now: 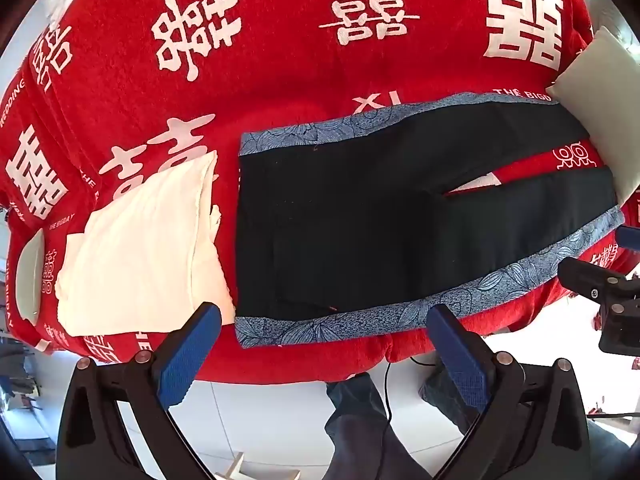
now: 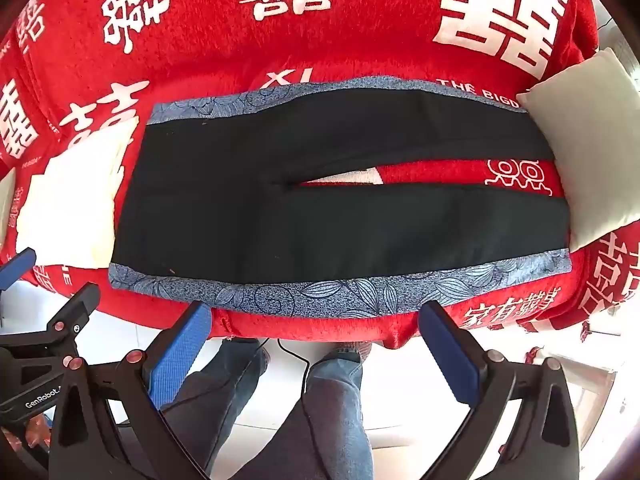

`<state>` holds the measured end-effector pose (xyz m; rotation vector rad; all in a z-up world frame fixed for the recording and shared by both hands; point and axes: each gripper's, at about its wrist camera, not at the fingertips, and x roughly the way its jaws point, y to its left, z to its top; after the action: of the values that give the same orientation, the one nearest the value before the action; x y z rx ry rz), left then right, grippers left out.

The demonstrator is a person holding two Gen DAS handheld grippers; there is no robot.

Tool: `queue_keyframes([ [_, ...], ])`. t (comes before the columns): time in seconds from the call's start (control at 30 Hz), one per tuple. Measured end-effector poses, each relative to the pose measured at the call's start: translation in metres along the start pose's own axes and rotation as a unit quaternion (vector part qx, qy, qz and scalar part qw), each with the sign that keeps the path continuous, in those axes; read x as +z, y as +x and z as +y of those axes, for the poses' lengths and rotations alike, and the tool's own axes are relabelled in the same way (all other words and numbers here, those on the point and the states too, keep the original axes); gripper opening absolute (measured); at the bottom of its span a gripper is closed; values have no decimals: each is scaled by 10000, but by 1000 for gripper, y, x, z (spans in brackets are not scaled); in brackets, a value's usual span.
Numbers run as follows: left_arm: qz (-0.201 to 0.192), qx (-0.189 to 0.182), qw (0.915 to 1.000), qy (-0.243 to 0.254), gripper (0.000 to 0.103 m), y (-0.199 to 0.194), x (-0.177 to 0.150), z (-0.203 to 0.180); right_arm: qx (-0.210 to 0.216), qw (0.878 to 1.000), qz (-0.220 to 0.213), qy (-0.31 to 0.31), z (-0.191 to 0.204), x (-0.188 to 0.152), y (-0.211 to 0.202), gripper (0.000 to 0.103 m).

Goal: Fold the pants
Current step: 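Move both grippers toward the waistband edge of the black pants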

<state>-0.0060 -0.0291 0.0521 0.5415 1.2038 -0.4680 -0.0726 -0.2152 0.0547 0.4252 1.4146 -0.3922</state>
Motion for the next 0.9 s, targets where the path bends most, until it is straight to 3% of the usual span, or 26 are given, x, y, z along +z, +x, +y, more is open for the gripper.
queue_keyframes([
  [0.9,-57,187,9998,11,103,-6,0,-15,100,9999,-36,-22,-8,-3,-2,103],
])
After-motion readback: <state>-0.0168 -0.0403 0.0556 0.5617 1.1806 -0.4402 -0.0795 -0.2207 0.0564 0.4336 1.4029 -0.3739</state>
